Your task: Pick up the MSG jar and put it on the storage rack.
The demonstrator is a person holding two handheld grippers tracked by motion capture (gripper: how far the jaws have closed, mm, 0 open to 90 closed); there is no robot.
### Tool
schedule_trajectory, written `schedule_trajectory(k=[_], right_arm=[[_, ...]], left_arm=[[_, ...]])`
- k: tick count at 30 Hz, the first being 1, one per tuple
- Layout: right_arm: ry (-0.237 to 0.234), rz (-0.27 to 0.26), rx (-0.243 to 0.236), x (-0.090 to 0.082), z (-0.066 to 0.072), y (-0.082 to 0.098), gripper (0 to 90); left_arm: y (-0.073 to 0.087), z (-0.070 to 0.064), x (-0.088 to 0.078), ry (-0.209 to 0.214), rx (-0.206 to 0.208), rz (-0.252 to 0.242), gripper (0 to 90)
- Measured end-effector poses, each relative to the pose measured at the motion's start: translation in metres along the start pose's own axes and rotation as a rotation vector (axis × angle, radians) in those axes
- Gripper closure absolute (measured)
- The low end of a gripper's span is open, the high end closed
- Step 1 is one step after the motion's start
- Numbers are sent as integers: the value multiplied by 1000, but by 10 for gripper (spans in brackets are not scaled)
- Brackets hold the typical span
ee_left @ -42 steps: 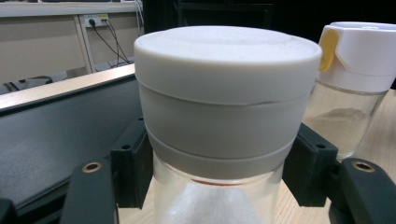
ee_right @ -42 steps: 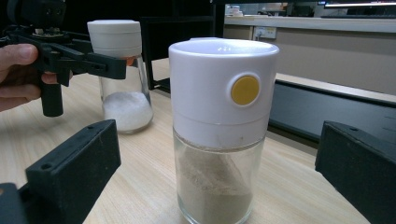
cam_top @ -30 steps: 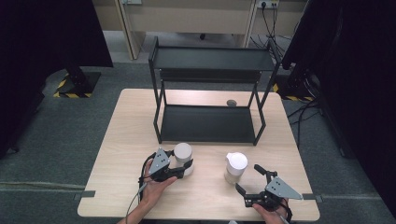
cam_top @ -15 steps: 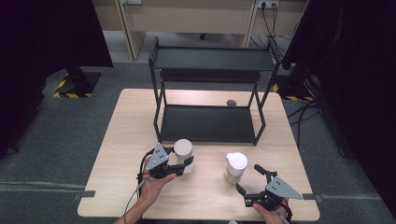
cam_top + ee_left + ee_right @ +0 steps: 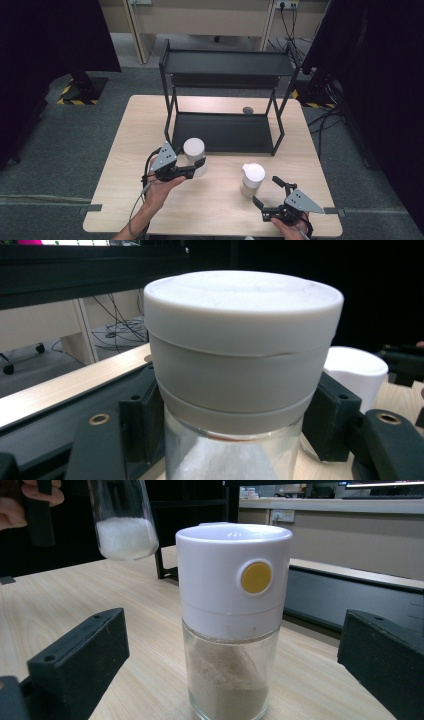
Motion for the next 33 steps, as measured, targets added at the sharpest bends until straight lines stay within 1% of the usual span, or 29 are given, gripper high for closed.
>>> schedule_trajectory(k=[1,8,11,12,15,19,25,29,32,33], right_arm=[[0,0,0,0,0,0,5],[0,0,1,0,0,0,5],[-1,1,1,0,0,0,5],[-1,1,1,0,0,0,4],[-1,2,2,0,-1,0,4],[-1,3,3,0,-1,0,5],[-1,2,2,0,0,0,4],[-4,1,3,0,0,0,5],[-4,4,4,0,0,0,4],[-4,3,6,0,0,0,5]], left_arm=[[-3,0,0,-5,0,-4,350],[-19,6,3,9,-9,-10,350],[-27,12,5,21,-37,-9,350],[-30,13,6,20,-35,-10,350],[-42,14,7,13,-9,-6,350],[-59,17,9,1,-1,-14,351],[-84,24,14,-5,1,-16,351],[-97,30,18,4,-24,-20,351],[-110,30,22,-1,5,-9,351],[-114,30,23,-1,7,-8,351]])
Point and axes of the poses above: each handheld gripper's, and its own axes: x roughly forward along the jaws, y roughly out of its underside, z roughly to its left, the point moved 2 cm from there along x, roughly forward along the jaws, and after that the axes turned 7 degrees about -z, right-handed, at the moved point
